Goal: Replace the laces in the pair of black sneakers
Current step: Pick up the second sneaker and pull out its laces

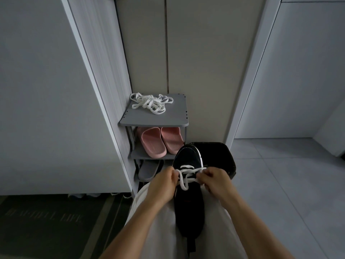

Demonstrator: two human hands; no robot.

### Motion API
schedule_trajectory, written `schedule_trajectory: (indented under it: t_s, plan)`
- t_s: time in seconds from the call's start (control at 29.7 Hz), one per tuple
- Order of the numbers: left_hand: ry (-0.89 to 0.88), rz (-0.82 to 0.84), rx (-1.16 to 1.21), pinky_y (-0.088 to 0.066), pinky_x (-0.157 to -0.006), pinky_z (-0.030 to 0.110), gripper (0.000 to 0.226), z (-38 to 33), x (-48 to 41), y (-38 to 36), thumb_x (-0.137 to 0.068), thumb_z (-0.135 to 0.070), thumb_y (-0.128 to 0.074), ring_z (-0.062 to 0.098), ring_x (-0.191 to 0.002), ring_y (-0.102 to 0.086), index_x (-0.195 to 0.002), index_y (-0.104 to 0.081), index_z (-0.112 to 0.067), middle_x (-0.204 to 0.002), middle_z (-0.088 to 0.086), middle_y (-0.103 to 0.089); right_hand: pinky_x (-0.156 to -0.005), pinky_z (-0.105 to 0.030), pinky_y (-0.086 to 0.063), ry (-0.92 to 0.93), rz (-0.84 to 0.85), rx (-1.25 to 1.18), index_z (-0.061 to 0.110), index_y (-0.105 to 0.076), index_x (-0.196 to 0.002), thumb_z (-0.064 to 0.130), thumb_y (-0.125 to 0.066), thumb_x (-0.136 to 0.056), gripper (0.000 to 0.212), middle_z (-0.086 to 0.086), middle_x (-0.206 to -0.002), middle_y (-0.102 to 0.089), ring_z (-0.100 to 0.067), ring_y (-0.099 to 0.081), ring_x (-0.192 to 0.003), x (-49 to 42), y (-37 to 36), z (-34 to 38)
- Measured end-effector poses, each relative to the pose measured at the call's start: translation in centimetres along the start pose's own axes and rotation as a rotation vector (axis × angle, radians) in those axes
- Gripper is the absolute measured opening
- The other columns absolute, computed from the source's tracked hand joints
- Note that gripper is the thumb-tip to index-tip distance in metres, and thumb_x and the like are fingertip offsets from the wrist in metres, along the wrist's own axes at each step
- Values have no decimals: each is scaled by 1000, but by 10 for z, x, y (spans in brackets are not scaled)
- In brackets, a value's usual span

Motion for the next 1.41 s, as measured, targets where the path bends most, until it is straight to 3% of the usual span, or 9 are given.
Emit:
schedule_trajectory:
  t_s: [0.2, 0.37, 0.5, 0.74, 0.87, 0.97, 1.14, 1.31, 1.41]
  plan:
    - [163, -373, 98, -33, -59, 31, 23, 49, -24, 100, -96, -17, -41, 28, -70, -49, -78, -49, -6, -72, 9, -50, -43, -17, -34, 14, -353, -507, 7, -57, -70, 16, -54, -93, 24, -6, -58, -49, -14, -39, -49, -7, 89, -4]
    - [159, 95, 20, -39, -64, 29, 36, 16, -5, 18, -95, -42, -45, 25, -78, -61, -83, -60, -11, -81, 9, -64, -54, -16, -38, -26, 120, -154, 13, -65, -74, 26, -60, -88, 20, -1, -66, -60, -8, -49, -57, 1, 25, 2]
    - [125, 83, -26, -41, -76, 29, 36, 12, 1, -8, -94, -41, -45, 28, -100, -61, -107, -61, -11, -102, 11, -67, -58, -19, -38, 20, 36, 106, 11, -63, -76, 34, -67, -83, 24, 2, -67, -57, -8, -49, -61, 8, 21, 2]
    - [25, 134, 194, -45, -83, 27, 13, 4, -1, -15, -90, -28, -58, 18, -106, -61, -80, -62, -22, -116, 8, -65, -62, -15, -40, 128, 77, 206, 22, -58, -67, 20, -64, -86, 20, 6, -67, -59, -1, -52, -62, 9, 4, 7]
    - [39, 48, 284, -38, -64, 32, 20, 15, -9, 27, -92, -16, -53, 15, -63, -49, -73, -56, -14, -67, 2, -55, -46, -7, -35, 114, -204, -42, 13, -60, -70, 3, -59, -87, 20, 1, -59, -56, -3, -49, -51, 1, 52, 0]
    - [196, -303, 421, -30, -57, 30, 27, 58, -17, 91, -93, -18, -52, 21, -62, -42, -68, -50, -10, -61, 5, -44, -40, -9, -32, 50, -487, -157, -1, -60, -88, 6, -55, -90, 9, -5, -63, -52, -16, -43, -53, -5, 106, -13]
    - [105, -381, 172, -34, -61, 27, 10, 42, -3, 79, -89, -18, -58, 18, -72, -47, -88, -50, -13, -88, 3, -47, -55, -24, -37, 78, -395, 79, 6, -53, -88, 13, -61, -87, 11, -14, -90, -52, -25, -49, -72, -7, 74, -11]
    - [-12, -126, -40, -35, -67, 24, 24, 13, 11, 7, -93, -31, -52, 19, -83, -56, -92, -63, -9, -89, 1, -50, -64, -29, -38, 24, -38, 533, 17, -53, -67, 47, -45, -93, 41, 0, -70, -56, -20, -54, -71, 7, 8, -5]
    - [100, -104, 14, -36, -67, 25, 28, 11, 7, -2, -93, -34, -50, 20, -86, -58, -94, -62, -9, -92, 3, -60, -60, -28, -38, 7, -25, 381, 17, -54, -64, 42, -53, -91, 37, 2, -63, -55, -16, -54, -65, 6, 4, 0]
Point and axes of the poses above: each hand's wrist, its own x-axis away from the middle knuckle, its own y-axis out of the back of the hand, z = x × y, the point moved 8 cm from there along -x, towards the middle knuckle
